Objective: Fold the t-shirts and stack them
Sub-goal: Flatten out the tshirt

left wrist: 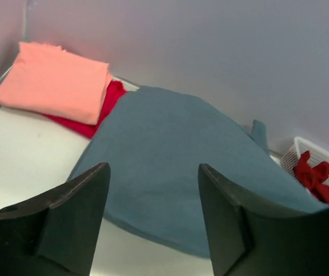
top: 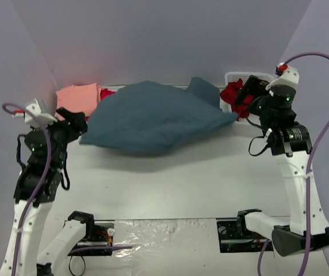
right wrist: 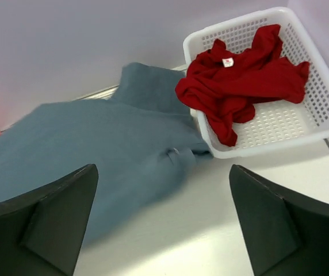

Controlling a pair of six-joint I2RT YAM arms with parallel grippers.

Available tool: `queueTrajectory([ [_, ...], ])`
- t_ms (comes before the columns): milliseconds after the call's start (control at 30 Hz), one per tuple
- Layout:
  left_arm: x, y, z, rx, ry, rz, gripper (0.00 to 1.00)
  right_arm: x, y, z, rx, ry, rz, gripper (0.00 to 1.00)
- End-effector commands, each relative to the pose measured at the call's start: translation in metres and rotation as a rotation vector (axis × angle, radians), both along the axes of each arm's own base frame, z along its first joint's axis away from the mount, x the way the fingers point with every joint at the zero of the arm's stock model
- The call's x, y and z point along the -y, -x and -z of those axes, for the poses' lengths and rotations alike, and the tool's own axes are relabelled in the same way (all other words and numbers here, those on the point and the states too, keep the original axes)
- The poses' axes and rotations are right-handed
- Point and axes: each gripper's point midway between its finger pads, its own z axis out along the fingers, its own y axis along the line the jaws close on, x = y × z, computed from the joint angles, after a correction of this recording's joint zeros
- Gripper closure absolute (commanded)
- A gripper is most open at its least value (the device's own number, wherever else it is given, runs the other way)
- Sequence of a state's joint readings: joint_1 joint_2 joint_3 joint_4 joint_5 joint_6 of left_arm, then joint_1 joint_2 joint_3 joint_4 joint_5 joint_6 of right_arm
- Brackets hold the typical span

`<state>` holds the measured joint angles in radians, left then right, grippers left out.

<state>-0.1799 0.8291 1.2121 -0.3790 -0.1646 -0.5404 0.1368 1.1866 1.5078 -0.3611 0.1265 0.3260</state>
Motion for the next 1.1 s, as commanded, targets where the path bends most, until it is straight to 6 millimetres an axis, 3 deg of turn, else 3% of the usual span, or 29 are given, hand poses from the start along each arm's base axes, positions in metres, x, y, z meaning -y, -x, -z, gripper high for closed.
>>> queueTrajectory([
  [0, -0.011, 0.028, -0.007, 0.075, 0.048, -0.040, 0.36, 0.008, 0.015, -0.014, 0.066, -0.020, 0.034, 0.04],
  [67, -0.015, 0.040, -0.027, 0.106, 0.036, -0.045, 0.33, 0.011, 0.018, -0.030, 0.094, -0.016, 0.049, 0.04],
  [133, -0.012, 0.035, -0.033, 0.101, 0.023, -0.029, 0.33, 0.011, 0.013, -0.044, 0.110, -0.018, 0.050, 0.07],
  [267, 0.004, 0.007, -0.028, 0.055, 0.011, 0.030, 0.33, 0.006, -0.006, -0.036, 0.075, -0.013, 0.040, 0.08],
  [367, 0.018, -0.017, -0.013, 0.024, 0.025, 0.085, 0.32, -0.005, -0.021, -0.004, -0.002, -0.007, -0.014, 0.11],
  [500, 0.038, -0.046, 0.032, -0.059, 0.030, 0.147, 0.33, -0.018, -0.038, 0.051, -0.103, -0.014, -0.064, 0.26],
  [533, 0.042, -0.052, 0.052, -0.096, 0.025, 0.152, 0.33, -0.020, -0.042, 0.056, -0.099, -0.016, -0.071, 0.29],
  [633, 0.048, -0.065, 0.086, -0.154, 0.029, 0.152, 0.34, -0.033, -0.045, 0.091, -0.172, -0.012, -0.120, 0.33],
  [733, 0.059, -0.069, 0.109, -0.187, 0.039, 0.158, 0.39, -0.055, -0.038, 0.120, -0.236, 0.020, -0.175, 0.33],
  [767, 0.072, -0.067, 0.123, -0.202, 0.029, 0.185, 0.40, -0.074, -0.031, 0.124, -0.242, 0.041, -0.218, 0.33],
  [833, 0.082, -0.062, 0.144, -0.236, -0.016, 0.175, 0.40, -0.089, -0.018, 0.140, -0.270, 0.070, -0.227, 0.34],
  [967, 0.097, -0.056, 0.176, -0.296, -0.033, 0.209, 0.41, -0.096, -0.001, 0.176, -0.347, 0.070, -0.246, 0.49],
  [1000, 0.100, -0.055, 0.181, -0.307, -0.034, 0.217, 0.41, -0.098, 0.005, 0.190, -0.379, 0.084, -0.254, 0.51],
  [1067, 0.105, -0.050, 0.193, -0.325, -0.040, 0.229, 0.42, -0.099, 0.012, 0.200, -0.401, 0.098, -0.265, 0.50],
])
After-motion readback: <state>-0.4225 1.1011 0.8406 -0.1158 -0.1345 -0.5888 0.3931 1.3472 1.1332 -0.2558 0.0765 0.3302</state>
